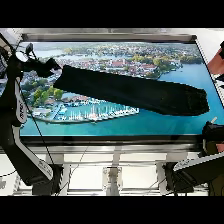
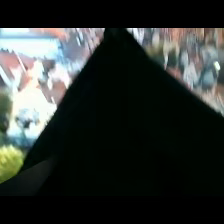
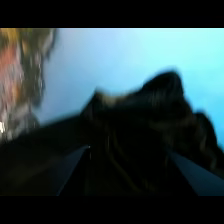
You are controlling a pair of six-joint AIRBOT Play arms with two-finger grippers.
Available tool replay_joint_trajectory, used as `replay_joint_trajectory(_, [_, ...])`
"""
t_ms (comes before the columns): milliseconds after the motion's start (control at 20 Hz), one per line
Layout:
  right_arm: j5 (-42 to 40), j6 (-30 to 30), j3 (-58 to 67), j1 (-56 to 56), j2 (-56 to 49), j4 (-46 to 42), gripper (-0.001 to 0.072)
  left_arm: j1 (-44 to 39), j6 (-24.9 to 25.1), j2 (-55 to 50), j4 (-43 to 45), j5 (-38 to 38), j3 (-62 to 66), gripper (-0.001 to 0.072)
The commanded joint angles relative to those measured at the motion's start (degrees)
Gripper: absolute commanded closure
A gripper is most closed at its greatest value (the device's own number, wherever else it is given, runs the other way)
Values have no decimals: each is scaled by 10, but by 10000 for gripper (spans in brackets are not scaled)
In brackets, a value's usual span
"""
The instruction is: Fold the clothes and pants, and hang the long-sleeved shirts on hangers.
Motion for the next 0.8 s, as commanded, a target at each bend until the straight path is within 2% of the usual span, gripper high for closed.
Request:
replay_joint_trajectory(0, [117, -17, 17, 14, -1, -11, 191, 30, 40, -24, -97, -80, 0, 89])
replay_joint_trajectory(50, [131, -19, 17, 22, -1, -11, 192, 32, 40, -31, -93, -81, 0, 63])
replay_joint_trajectory(300, [127, -19, 17, 71, 0, -11, 193, 34, 51, -43, -36, -78, 0, 62])
replay_joint_trajectory(750, [106, -29, 17, 141, 0, -54, 193, 40, 50, -43, 6, -76, 0, 63])
